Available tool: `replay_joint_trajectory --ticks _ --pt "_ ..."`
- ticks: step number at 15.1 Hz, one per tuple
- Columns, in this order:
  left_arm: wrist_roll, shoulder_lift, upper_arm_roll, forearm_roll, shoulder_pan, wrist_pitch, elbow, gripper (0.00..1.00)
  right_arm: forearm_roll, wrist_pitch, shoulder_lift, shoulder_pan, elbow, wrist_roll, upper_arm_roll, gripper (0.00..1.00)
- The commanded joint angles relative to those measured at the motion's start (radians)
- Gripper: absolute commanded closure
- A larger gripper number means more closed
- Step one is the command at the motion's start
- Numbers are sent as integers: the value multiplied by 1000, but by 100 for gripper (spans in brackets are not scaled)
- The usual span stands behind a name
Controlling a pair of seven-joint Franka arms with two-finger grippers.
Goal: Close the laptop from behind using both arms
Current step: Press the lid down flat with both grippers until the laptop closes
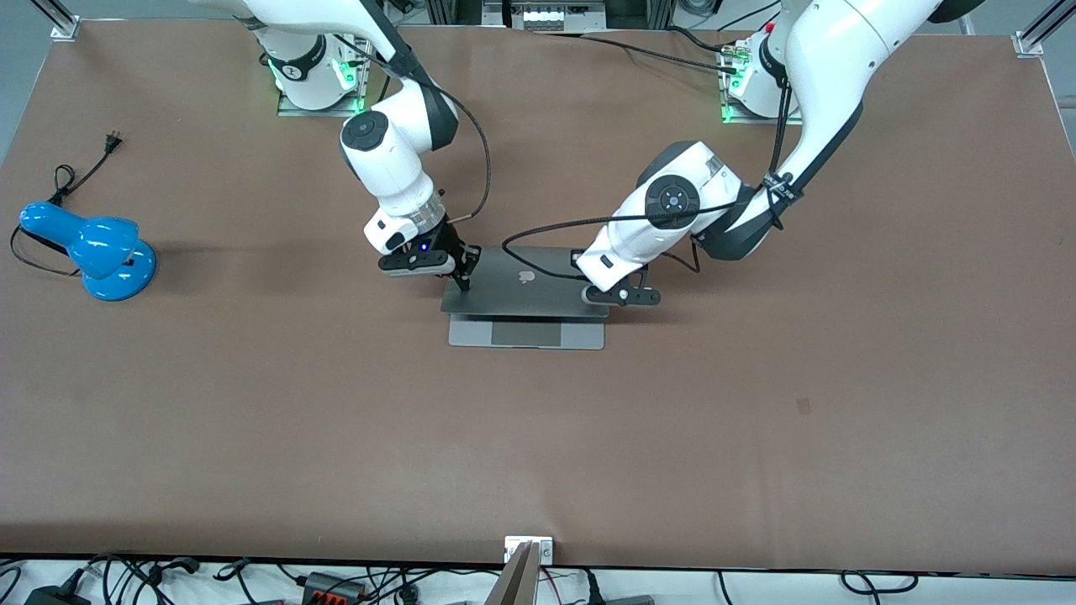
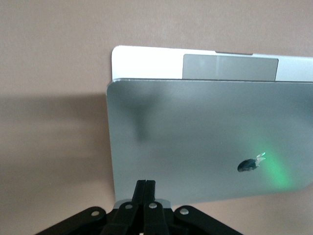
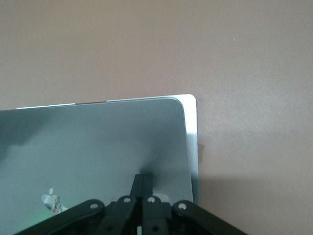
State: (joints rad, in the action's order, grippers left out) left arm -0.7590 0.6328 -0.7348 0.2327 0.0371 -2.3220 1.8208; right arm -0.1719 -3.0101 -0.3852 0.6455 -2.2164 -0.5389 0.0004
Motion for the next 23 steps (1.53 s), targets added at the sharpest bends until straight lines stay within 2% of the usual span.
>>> replay_joint_trajectory --ticks 1,3,5,7,11,16,23 --pt "-19 85 6 65 -31 3 -93 100 6 -88 -81 0 30 16 -3 100" --pt "-22 108 61 77 -84 1 -127 100 6 -137 -132 9 46 16 -3 100" --pt "-22 110 133 77 -155 0 -144 100 6 -145 -141 10 49 16 -5 100" --pt "-19 120 164 77 -177 -2 -152 100 6 -156 -165 13 61 16 -13 100" --pt "-10 165 190 94 -177 -97 -155 100 6 -213 -216 20 81 17 -16 100" --pt "-16 195 204 137 -195 -108 -179 100 6 -214 -227 25 80 17 -16 100" --pt "-16 209 204 137 -203 -108 -190 100 6 -214 -233 26 80 17 -16 100"
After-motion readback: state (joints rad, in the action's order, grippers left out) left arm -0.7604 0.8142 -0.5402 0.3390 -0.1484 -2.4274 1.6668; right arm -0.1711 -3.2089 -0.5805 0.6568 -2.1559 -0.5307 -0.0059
